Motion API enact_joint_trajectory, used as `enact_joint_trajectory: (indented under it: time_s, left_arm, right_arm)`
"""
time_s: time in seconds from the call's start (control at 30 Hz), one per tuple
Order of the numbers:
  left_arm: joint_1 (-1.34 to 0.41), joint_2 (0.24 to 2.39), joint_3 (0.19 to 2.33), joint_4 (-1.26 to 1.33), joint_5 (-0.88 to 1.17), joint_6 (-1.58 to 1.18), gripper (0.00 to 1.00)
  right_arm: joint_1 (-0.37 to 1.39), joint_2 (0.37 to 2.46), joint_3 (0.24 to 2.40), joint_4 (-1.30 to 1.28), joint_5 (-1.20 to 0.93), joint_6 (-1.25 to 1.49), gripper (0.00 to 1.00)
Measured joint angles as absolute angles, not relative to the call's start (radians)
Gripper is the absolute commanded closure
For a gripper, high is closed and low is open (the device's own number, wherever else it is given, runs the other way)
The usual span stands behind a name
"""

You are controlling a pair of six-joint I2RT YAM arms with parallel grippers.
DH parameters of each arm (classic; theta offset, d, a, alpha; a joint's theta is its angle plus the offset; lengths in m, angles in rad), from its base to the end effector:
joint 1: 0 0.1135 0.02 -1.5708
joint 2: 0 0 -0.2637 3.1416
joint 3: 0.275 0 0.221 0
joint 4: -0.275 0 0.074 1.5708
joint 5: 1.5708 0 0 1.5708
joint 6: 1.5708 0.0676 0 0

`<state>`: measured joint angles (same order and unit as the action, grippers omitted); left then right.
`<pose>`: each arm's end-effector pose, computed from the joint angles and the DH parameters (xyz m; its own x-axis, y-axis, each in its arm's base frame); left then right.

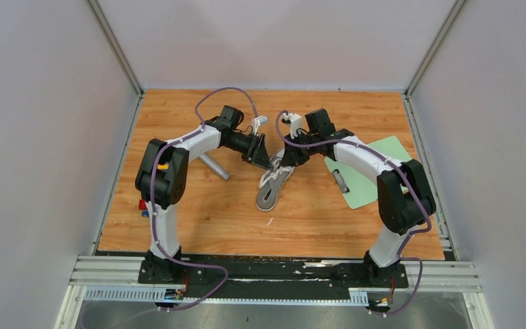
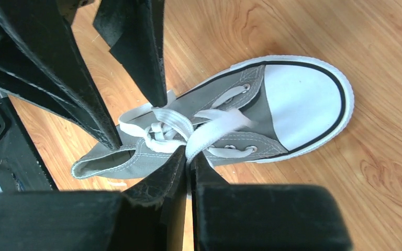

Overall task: Tie the shoes
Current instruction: Wrap the shoelace around the shoelace.

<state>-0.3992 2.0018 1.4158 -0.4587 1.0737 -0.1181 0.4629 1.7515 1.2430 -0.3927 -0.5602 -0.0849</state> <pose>0.3398 -0.2079 0.1936 -0.8610 0.3022 -0.4091 0.4940 0.3055 -0.8140 0.3095 0.1946 0.2188 -0.6419 -0.4006 -0.6538 -0.7304 0.5789 0.3625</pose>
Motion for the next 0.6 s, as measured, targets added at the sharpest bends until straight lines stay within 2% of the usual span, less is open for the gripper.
enact_joint_trajectory:
  time_s: [0.2, 0.27, 0.33, 0.37, 0.4, 0.43, 0.47, 0.6]
  left_arm:
    - [-0.402, 2.003, 1.407, -0.458, 1.071, -0.055, 0.46]
    - [-0.402, 2.012, 1.409, -0.452, 1.071, -0.043, 0.55]
    - [-0.402, 2.027, 1.413, -0.447, 1.072, -0.037, 0.76]
    - [-0.402, 2.037, 1.415, -0.445, 1.073, -0.033, 0.81]
    - [-0.402, 2.052, 1.419, -0.443, 1.074, -0.024, 0.90]
    - [-0.402, 2.056, 1.420, -0.444, 1.073, -0.021, 0.94]
    - [-0.402, 2.064, 1.424, -0.450, 1.072, -0.011, 0.99]
    - [-0.402, 2.077, 1.451, -0.486, 1.053, 0.023, 1.00]
  right_arm:
    - [0.463, 1.744, 1.225, -0.391, -0.594, -0.081, 0.97]
    - [0.462, 1.744, 1.221, -0.391, -0.600, -0.080, 0.96]
    - [0.462, 1.741, 1.214, -0.391, -0.604, -0.079, 0.96]
    - [0.461, 1.739, 1.208, -0.390, -0.605, -0.078, 0.96]
    - [0.461, 1.735, 1.203, -0.391, -0.606, -0.076, 0.96]
    - [0.459, 1.733, 1.198, -0.390, -0.606, -0.073, 0.95]
    - [0.456, 1.729, 1.193, -0.391, -0.606, -0.071, 0.92]
    - [0.428, 1.707, 1.156, -0.383, -0.599, -0.054, 0.72]
